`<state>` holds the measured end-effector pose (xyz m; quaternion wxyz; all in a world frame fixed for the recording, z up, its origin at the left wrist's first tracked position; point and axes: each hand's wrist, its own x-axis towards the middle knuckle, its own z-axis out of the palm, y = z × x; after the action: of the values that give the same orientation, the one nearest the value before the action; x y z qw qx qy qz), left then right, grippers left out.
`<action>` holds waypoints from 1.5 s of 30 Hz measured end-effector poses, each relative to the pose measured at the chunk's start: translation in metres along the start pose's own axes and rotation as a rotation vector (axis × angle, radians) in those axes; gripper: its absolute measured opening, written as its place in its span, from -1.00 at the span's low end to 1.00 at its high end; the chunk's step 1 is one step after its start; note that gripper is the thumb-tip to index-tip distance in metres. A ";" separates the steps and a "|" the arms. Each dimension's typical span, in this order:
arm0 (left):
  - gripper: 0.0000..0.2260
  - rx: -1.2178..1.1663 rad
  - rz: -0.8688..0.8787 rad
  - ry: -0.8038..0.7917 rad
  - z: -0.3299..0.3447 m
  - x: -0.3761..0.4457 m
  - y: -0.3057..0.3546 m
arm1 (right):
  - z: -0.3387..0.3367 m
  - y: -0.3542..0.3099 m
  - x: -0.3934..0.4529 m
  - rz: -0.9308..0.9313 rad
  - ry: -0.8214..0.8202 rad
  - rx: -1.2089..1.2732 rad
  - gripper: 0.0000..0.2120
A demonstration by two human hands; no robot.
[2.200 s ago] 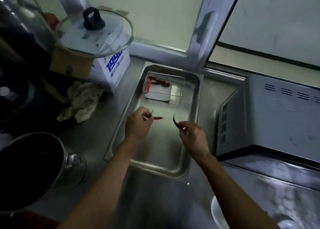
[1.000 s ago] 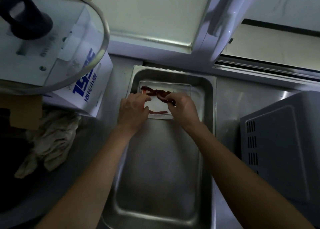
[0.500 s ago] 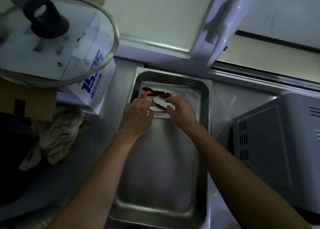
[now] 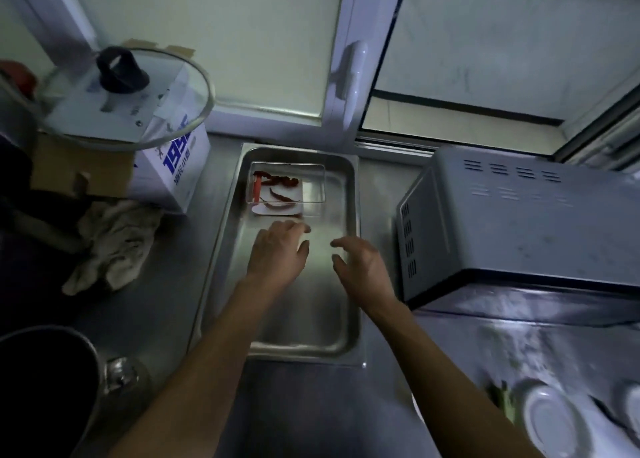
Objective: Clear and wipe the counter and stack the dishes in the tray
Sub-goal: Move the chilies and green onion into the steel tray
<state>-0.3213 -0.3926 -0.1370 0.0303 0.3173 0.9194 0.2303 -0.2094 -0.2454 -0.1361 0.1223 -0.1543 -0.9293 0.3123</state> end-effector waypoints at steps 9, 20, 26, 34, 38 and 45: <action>-0.66 0.153 0.166 -0.103 0.017 -0.087 0.070 | -0.054 0.043 -0.126 0.098 0.078 -0.052 -0.69; -0.66 0.136 0.322 -0.192 0.055 -0.198 0.179 | -0.121 0.090 -0.298 0.262 0.151 -0.070 -0.67; -0.70 0.125 0.427 -0.233 0.084 -0.239 0.253 | -0.159 0.128 -0.378 0.363 0.212 -0.099 -0.72; -0.71 0.079 0.495 -0.319 0.122 -0.271 0.300 | -0.177 0.161 -0.451 0.513 0.229 -0.066 -0.66; -0.77 0.083 0.499 -0.344 0.140 -0.271 0.311 | -0.175 0.171 -0.463 0.533 0.238 -0.066 -0.70; -0.84 0.240 0.537 -0.320 0.180 -0.248 0.320 | -0.173 0.197 -0.463 0.581 0.248 -0.048 -0.71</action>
<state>0.0953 -0.2466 -0.1789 0.0747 0.5818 0.8071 0.0673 0.3155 -0.1708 -0.1840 0.1367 -0.4530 -0.8315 0.2912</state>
